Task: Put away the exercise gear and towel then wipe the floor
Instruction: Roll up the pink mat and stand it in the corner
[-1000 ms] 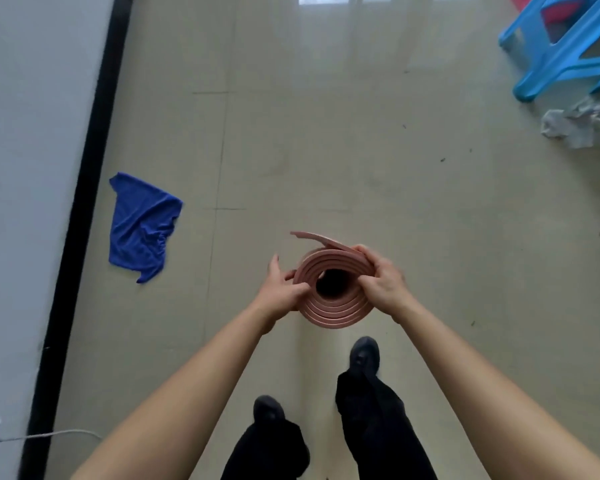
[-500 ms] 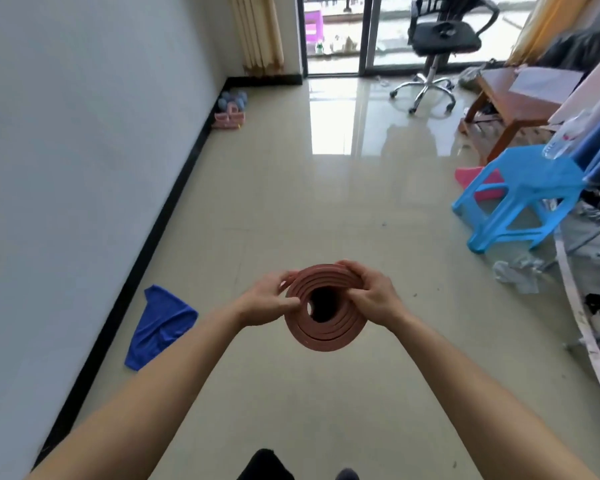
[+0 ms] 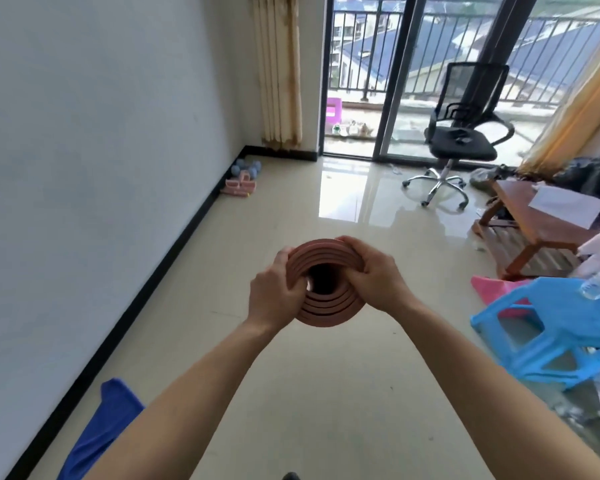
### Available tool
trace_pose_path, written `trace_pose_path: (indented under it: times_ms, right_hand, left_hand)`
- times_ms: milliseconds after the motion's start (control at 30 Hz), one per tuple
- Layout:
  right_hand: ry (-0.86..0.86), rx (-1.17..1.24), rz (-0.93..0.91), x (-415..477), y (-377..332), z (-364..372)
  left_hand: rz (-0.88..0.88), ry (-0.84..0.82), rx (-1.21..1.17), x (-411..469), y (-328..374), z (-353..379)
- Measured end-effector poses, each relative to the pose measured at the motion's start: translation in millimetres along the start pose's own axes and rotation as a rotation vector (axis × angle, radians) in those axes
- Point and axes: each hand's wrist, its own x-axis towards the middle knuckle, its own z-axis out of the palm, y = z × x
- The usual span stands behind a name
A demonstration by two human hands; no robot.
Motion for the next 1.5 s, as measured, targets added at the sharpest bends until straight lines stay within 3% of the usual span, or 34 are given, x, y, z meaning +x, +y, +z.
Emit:
trace_pose_path:
  times_ms: [167, 367, 533, 667, 1067, 1500]
  right_hand:
    - [0.084, -0.014, 0.019, 132, 17, -46]
    - [0.009, 0.075, 0.302, 307, 104, -95]
    - [0.018, 0.035, 0.141, 455, 154, -136]
    - [-0.043, 0.043, 0.063, 571, 153, -154]
    - [-0.217, 0.031, -0.162, 957, 163, -74]
    - [-0.205, 0.028, -0.087, 1362, 200, -20]
  left_hand:
    - [0.066, 0.036, -0.039, 146, 10, 39]
    - [0.129, 0.010, 0.034, 323, 16, 141]
    - [0.115, 0.032, 0.063, 461, 23, 214]
    - [0.055, 0.101, 0.094, 561, 12, 232]
    - [-0.050, 0.282, 0.091, 877, -144, 269]
    - [-0.126, 0.121, 0.069, 1266, -264, 314]
